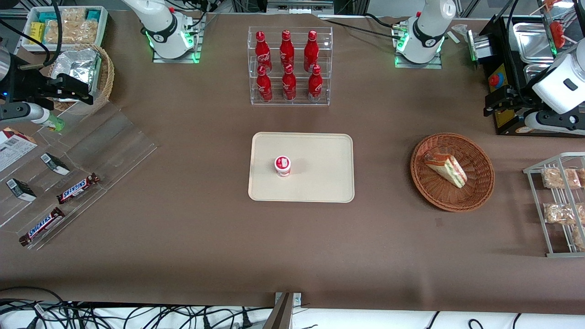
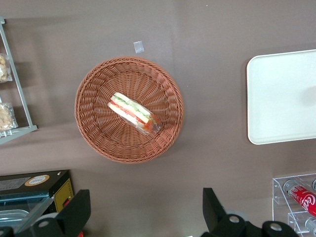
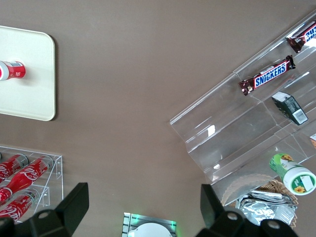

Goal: Place sandwich from basket to tray
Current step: 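Lower the open left gripper over the wrapped sandwich in the wicker basket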

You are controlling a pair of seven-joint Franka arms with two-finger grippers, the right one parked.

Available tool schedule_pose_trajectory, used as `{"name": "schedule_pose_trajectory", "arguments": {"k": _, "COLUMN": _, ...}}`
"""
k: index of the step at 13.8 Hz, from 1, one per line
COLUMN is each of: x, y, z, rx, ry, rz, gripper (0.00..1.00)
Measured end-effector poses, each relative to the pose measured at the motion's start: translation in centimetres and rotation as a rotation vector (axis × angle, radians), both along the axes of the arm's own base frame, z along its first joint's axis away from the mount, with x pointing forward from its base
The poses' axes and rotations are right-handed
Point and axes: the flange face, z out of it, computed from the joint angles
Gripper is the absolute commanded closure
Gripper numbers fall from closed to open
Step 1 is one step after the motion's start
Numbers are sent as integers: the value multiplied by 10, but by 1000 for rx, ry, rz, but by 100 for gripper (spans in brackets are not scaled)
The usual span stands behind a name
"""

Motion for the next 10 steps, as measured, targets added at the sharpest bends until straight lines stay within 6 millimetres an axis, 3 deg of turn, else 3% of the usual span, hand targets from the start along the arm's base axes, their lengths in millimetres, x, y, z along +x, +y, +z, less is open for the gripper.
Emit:
{"name": "schedule_pose_trajectory", "arguments": {"k": 6, "x": 6, "y": 5, "z": -10, "rx": 47, "ry": 10, "rz": 28, "gripper": 0}}
{"name": "schedule_pose_trajectory", "arguments": {"k": 8, "x": 18, "y": 6, "z": -31, "rx": 59, "ry": 18, "rz": 96, "gripper": 0}}
{"name": "schedule_pose_trajectory", "arguments": {"k": 10, "x": 31, "y": 6, "z": -66, "rx": 67, "ry": 25, "rz": 180, "gripper": 0}}
